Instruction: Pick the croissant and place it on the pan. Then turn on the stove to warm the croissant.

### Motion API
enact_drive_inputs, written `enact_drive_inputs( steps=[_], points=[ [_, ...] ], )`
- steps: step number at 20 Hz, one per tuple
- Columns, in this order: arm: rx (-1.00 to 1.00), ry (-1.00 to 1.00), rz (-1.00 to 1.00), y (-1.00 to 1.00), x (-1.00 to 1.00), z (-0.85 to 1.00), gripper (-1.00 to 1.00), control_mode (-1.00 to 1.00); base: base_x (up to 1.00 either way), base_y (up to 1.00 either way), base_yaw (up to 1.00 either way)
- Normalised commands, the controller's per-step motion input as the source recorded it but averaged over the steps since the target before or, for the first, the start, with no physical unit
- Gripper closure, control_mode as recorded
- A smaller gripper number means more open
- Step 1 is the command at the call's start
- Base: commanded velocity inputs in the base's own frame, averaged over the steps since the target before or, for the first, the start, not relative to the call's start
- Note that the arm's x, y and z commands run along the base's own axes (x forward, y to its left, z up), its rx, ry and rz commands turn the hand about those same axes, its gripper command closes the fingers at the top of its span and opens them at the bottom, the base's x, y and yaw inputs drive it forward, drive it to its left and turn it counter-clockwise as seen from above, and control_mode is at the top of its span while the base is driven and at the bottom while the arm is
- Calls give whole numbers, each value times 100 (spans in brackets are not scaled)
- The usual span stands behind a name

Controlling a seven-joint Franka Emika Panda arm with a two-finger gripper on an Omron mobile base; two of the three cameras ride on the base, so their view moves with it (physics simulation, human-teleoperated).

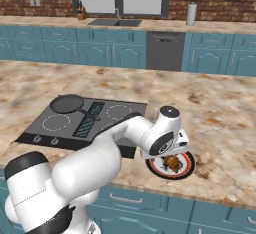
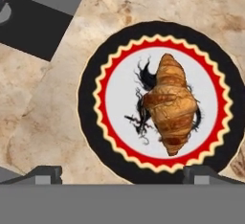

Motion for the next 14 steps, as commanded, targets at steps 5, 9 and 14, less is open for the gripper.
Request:
enact_drive_inputs(
  steps=[5,9,14],
  points=[
    [0,1,1,-12,3,-11,-100,-100,0,0,0],
    [1,0,1,-8,2,-4,-100,-100,0,0,0],
    [2,0,1,-6,7,-2,-100,-100,0,0,0]
  ],
)
